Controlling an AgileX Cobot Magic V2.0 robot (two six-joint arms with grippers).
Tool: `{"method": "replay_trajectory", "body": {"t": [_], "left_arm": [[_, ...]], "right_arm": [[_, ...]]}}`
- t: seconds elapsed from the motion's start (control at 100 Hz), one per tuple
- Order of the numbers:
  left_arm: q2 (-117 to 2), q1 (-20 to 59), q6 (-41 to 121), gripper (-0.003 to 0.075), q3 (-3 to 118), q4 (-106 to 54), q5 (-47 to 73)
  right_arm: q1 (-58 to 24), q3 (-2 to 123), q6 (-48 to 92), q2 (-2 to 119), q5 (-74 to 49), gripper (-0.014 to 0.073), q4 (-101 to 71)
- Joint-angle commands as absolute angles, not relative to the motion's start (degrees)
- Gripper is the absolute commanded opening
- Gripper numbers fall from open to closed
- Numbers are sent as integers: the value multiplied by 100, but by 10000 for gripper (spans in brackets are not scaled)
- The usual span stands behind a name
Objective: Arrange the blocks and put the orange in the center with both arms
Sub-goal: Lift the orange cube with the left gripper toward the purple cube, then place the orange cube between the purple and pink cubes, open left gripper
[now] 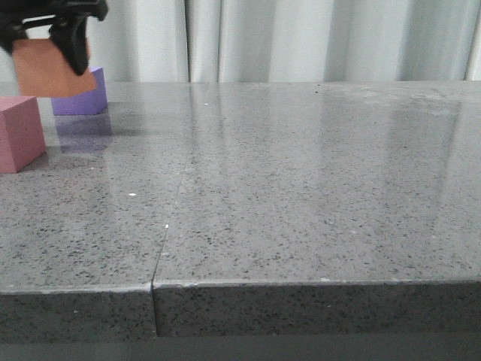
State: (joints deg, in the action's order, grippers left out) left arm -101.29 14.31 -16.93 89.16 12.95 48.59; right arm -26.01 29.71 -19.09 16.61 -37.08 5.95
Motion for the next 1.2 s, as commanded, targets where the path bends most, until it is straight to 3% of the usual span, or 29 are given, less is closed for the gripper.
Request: {"method": "replay_trajectory", "body": {"t": [0.0,0.7,1.19], "left_arm": [[-9808,1287,-2040,300,8866,1406,4372],[-9844,1073,-2313,300,8272,1381,3257],[-10049,1064,-2313,300,8263,1393,3700]], "right_arm": [[-2610,3096,-1854,1710,-3310,-68,667],[-2610,3096,-1854,1710,-3310,-68,667],[-2610,3096,-1854,1710,-3310,-68,667]]}}
